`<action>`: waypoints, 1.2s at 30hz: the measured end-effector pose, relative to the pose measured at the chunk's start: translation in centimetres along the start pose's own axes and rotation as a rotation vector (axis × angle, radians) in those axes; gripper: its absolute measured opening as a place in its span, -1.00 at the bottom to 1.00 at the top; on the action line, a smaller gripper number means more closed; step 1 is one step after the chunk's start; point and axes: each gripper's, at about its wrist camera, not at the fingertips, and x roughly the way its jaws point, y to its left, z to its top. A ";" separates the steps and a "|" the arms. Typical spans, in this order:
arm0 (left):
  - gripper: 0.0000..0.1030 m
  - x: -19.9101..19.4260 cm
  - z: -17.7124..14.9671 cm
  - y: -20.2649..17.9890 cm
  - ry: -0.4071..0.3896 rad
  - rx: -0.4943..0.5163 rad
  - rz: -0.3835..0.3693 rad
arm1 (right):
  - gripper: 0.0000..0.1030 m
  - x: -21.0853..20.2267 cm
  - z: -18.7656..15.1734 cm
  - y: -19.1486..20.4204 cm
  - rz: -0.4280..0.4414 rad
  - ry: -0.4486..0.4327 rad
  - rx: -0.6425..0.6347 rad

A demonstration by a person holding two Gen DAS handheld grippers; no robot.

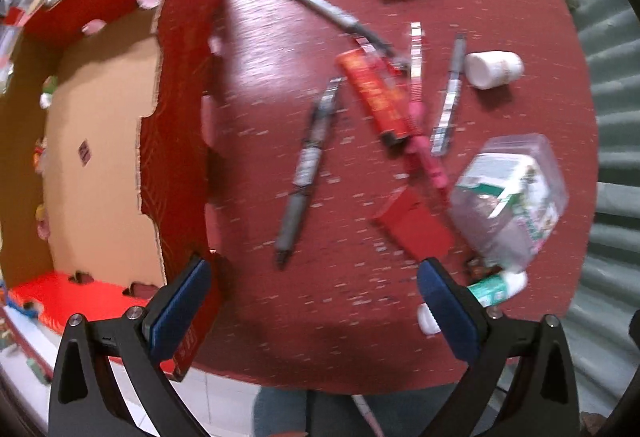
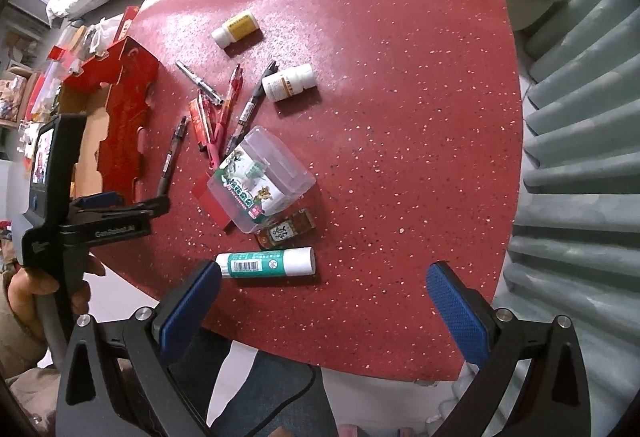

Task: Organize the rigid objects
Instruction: 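Reach right tool toward the white-green glue stick while left tool hovers over pens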

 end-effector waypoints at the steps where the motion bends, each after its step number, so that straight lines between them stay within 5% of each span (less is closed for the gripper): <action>1: 0.99 -0.3 -0.2 0.3 -0.003 0.000 0.011 | 1.00 0.1 0.0 0.1 0.004 0.004 -0.001; 13: 0.99 -6.4 1.0 -2.5 -0.095 0.074 0.019 | 1.00 1.2 -0.4 1.1 0.076 0.040 0.024; 36: 0.99 -5.5 1.2 -3.6 -0.092 0.111 0.063 | 1.00 1.2 -0.5 0.4 0.085 0.041 0.044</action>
